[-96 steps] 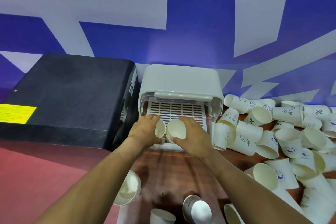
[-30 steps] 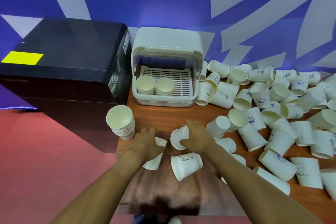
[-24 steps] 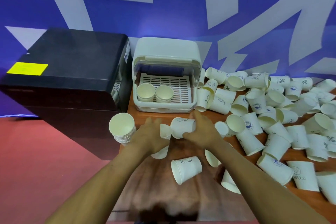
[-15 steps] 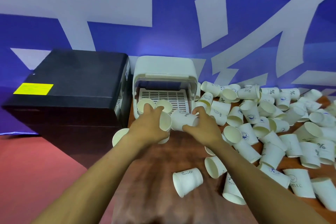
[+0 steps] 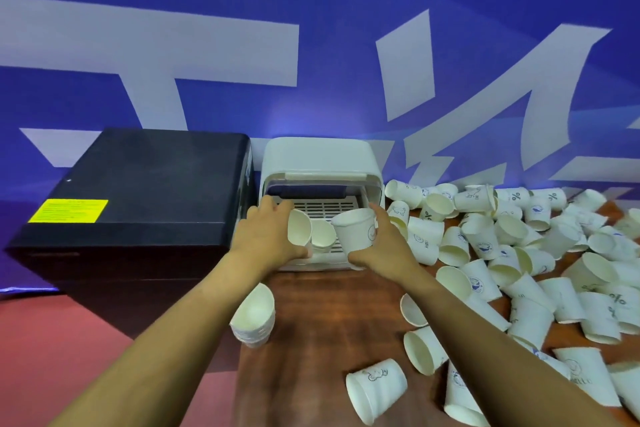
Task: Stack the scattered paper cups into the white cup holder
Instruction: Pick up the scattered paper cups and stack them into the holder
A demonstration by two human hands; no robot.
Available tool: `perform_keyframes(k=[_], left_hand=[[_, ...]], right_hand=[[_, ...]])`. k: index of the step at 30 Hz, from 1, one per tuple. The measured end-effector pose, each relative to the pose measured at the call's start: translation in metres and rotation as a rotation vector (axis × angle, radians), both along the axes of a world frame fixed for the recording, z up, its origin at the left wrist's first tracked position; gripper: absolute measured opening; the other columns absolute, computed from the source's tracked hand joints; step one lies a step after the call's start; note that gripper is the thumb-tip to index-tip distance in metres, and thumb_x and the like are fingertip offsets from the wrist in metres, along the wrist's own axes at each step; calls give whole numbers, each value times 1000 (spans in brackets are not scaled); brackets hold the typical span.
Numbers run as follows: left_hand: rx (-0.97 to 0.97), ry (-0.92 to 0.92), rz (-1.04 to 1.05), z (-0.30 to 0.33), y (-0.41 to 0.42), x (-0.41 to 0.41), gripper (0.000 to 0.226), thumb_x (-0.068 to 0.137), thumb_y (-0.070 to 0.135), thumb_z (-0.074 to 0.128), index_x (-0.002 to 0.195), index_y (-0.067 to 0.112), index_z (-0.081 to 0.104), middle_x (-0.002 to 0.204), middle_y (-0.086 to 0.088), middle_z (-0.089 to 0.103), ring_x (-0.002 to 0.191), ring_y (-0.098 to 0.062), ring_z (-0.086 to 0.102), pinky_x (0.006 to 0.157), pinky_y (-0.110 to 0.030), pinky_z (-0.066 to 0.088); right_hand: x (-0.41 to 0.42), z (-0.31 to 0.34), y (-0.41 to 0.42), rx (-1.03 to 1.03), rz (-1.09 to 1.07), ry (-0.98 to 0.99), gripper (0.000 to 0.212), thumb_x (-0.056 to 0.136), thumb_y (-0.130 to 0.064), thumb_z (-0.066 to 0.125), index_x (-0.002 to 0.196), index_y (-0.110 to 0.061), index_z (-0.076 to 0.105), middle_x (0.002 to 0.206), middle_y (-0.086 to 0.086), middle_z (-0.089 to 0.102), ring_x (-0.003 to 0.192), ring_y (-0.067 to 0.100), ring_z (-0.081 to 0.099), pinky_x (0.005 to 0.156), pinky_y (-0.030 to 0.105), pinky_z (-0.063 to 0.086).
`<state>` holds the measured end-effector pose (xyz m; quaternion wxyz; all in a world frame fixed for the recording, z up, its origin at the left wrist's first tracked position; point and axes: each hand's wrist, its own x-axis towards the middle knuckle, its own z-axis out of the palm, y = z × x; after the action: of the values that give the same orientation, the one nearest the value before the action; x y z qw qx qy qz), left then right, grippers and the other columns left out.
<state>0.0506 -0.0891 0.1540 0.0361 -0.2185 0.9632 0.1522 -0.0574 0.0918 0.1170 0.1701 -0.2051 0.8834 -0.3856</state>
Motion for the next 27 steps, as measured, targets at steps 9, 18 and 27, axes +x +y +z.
perform_keyframes(k=[9,18,27], left_hand=[[-21,-17,85,-13,-18,-24,81,74,56,70,139,24,34,131,-6,41,116,-27,47,91,-38,47],[-52,-62,85,-28,-28,-48,78,77,55,67,139,25,32,134,-6,39,119,-27,44,91,-39,47],[-67,-112,110,-45,-29,-59,73,77,53,66,135,22,35,132,-7,40,117,-28,44,91,-39,45]], right_hand=[[-34,-18,-30,25,48,63,78,57,-25,84,125,-20,46,110,-6,55,105,18,53,86,32,45],[-59,-37,-50,-30,96,-22,85,58,-16,86,129,-22,39,110,-9,53,100,15,53,77,26,41],[-64,-64,-59,-75,106,-107,78,63,-8,79,129,-24,39,113,-9,52,105,17,53,83,31,46]])
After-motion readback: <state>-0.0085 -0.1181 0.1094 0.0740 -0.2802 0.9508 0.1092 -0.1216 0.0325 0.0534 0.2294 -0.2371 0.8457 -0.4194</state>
